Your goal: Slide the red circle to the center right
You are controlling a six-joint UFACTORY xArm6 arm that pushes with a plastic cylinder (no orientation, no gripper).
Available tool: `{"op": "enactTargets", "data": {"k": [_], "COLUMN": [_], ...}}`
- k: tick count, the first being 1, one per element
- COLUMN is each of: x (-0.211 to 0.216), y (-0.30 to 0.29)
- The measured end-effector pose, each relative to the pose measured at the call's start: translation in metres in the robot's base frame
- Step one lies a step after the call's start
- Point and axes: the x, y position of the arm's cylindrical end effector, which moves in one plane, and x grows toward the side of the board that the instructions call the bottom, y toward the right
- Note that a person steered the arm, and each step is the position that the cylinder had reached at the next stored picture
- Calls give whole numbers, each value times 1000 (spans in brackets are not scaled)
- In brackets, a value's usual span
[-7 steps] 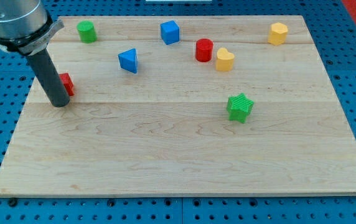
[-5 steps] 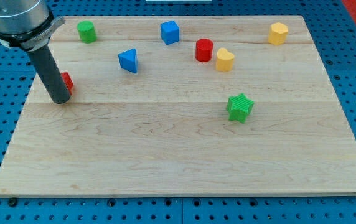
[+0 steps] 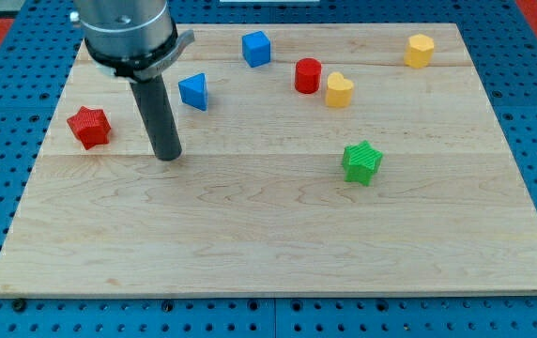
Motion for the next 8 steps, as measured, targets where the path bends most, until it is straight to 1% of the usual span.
{"op": "enactTargets", "data": {"k": [1,2,4,5,6,7,8], "x": [-8,-44,-136,-162,-165,-147,-117], "y": [52,75,83,116,161,172,166]}}
